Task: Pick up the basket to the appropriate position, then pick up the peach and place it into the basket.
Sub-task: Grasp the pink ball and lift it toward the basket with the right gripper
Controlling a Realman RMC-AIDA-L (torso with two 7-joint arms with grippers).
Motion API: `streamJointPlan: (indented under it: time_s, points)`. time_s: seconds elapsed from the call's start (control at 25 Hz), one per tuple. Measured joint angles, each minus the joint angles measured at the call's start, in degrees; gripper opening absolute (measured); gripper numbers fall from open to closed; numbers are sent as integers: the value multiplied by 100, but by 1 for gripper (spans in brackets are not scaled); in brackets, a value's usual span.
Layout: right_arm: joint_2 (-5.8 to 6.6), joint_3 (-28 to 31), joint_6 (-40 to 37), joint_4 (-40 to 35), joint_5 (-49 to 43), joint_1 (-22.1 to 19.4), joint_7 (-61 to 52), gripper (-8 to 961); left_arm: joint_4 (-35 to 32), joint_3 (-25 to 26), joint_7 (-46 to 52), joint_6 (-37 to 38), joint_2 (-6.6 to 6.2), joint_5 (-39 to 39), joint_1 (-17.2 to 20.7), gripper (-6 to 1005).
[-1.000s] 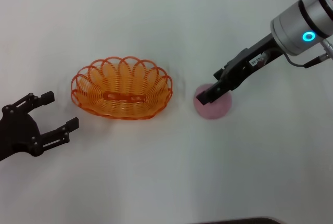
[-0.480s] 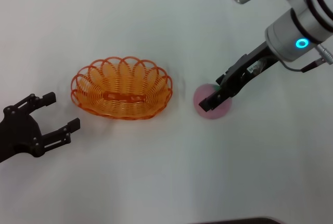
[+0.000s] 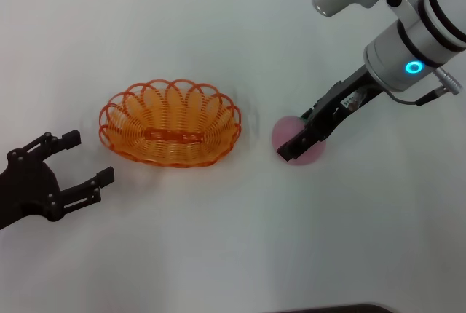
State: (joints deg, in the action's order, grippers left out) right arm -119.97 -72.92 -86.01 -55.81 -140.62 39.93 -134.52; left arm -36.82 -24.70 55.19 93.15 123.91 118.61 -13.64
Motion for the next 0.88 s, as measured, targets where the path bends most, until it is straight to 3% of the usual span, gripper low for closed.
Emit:
streamJointPlan:
  time_s: [0.32, 0.76, 0.88]
  points:
    - [7, -21, 14, 0, 0, -11, -73, 947, 0, 0, 0, 2, 1, -2, 7, 861]
    - [11, -127, 3, -10, -113, -5, -75, 776, -12, 44, 3, 108, -7, -31, 20, 861]
    - [10, -106, -2, -48, -109, -33, -63, 556, -23, 44, 6, 108, -8, -31, 32, 861]
